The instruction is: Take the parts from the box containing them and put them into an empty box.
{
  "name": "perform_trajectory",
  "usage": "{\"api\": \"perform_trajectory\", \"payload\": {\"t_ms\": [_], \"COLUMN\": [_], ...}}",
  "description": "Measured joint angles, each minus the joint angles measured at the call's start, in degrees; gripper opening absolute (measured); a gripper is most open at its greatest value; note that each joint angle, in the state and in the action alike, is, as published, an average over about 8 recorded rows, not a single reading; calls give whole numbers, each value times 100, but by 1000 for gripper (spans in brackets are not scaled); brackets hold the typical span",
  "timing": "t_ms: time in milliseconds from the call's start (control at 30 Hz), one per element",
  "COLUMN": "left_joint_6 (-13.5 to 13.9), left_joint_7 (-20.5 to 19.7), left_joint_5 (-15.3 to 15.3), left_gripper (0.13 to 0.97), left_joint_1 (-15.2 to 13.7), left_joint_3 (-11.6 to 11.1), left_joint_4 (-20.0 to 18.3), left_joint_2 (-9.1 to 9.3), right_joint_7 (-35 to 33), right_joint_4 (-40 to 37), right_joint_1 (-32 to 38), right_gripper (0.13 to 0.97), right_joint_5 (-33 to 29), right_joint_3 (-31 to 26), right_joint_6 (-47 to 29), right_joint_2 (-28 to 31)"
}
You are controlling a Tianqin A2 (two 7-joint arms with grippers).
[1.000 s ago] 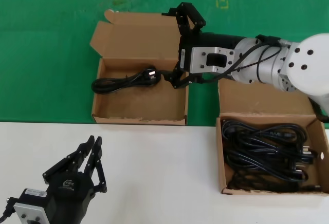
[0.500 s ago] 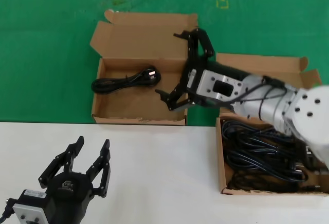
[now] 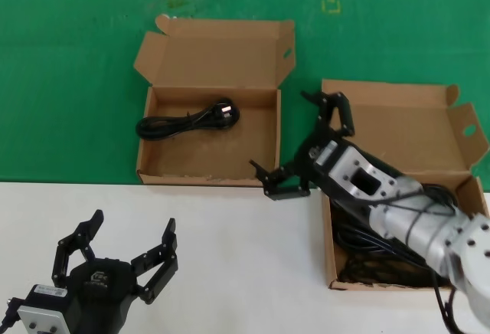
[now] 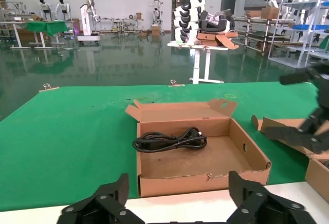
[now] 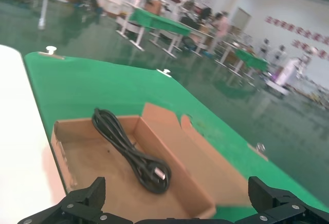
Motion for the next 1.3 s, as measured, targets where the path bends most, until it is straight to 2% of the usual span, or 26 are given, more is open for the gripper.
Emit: {"api": "perform_trajectory", "payload": {"t_ms": [267, 400, 667, 967, 1300], "left_joint_6": [-13, -20, -33, -48, -64], "left_joint_7": [8, 11, 19, 27, 37], "left_joint_5": [-16, -23, -39, -56, -75], "left_gripper": [777, 777, 902, 961, 966], "left_joint_1": [15, 22, 37, 53, 72], "left_joint_3": [-5, -7, -12, -17, -23], "left_joint_4": [2, 3, 5, 8, 11], "left_joint_2": [1, 2, 3, 4, 5], "right_joint_7": [264, 395, 657, 955, 1282], "right_joint_4": [502, 751, 1252, 1819, 2445], "right_joint_1": [-845, -1263, -2108, -3060, -4117], "right_gripper": [966, 966, 966, 966, 966], "right_joint_5": [192, 287, 479, 696, 936], "right_joint_3": [454, 678, 1133, 1645, 2210], "right_joint_6": [329, 491, 817, 1187, 1595], "right_joint_2": [86, 128, 213, 309, 416]}}
